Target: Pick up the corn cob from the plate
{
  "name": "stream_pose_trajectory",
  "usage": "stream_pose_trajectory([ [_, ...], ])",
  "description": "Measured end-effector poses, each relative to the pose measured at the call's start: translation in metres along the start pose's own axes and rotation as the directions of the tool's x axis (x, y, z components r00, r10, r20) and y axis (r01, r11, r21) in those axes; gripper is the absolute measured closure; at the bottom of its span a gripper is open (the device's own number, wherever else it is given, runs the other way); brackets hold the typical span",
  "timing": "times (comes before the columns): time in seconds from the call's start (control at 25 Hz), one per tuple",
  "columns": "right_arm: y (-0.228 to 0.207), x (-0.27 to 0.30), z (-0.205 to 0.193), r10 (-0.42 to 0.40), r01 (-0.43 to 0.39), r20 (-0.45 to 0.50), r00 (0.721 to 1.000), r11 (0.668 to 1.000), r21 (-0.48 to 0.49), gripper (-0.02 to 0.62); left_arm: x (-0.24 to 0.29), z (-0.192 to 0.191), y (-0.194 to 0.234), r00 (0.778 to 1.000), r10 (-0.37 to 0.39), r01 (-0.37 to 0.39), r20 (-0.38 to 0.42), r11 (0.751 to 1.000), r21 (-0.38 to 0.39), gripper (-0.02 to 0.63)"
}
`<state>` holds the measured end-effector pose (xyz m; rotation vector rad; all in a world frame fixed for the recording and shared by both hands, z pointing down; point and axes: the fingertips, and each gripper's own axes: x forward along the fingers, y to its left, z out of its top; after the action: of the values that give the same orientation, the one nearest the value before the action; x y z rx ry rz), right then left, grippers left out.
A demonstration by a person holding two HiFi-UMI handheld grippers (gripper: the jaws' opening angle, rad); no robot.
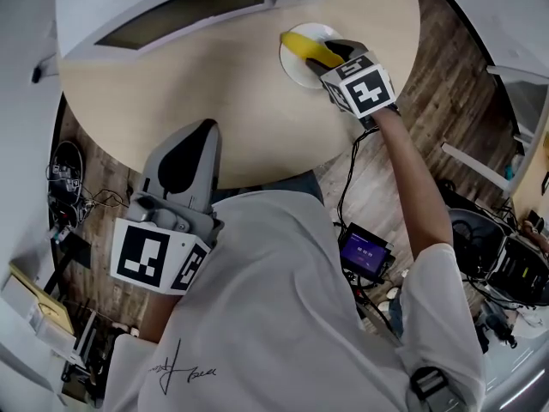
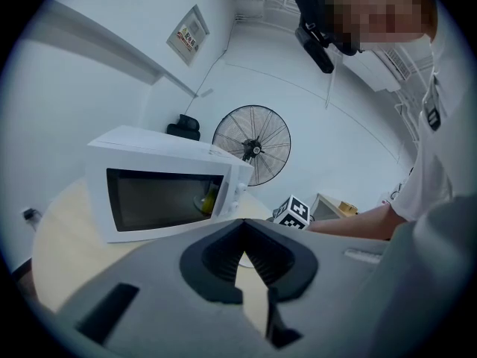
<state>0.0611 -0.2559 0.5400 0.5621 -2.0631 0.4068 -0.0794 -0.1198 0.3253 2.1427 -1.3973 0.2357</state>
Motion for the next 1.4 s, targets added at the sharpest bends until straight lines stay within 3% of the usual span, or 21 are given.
stream_pose_trajectory([
  [0.88,0.005,0.022,-0.007,0.050,-0.052,-0.072,0.996,0.998,-0.037,0.321,-0.001,-0.001,0.001,1.000,0.010,-0.010,-0.007,1.000,-0.003,0.614],
  [1.24,0.005,0.031,-0.012,0.033,-0.048,-0.129,0.991,0.992,-0.114,0.313,0.000,0.000,-0.001,1.000,0.010,-0.010,-0.011,1.000,-0.003,0.614],
  [1.4,0.003,0.031,-0.014,0.030,-0.045,-0.148,0.989,0.994,-0.097,0.316,-0.001,-0.001,-0.002,1.000,0.010,-0.010,-0.012,1.000,-0.003,0.614],
])
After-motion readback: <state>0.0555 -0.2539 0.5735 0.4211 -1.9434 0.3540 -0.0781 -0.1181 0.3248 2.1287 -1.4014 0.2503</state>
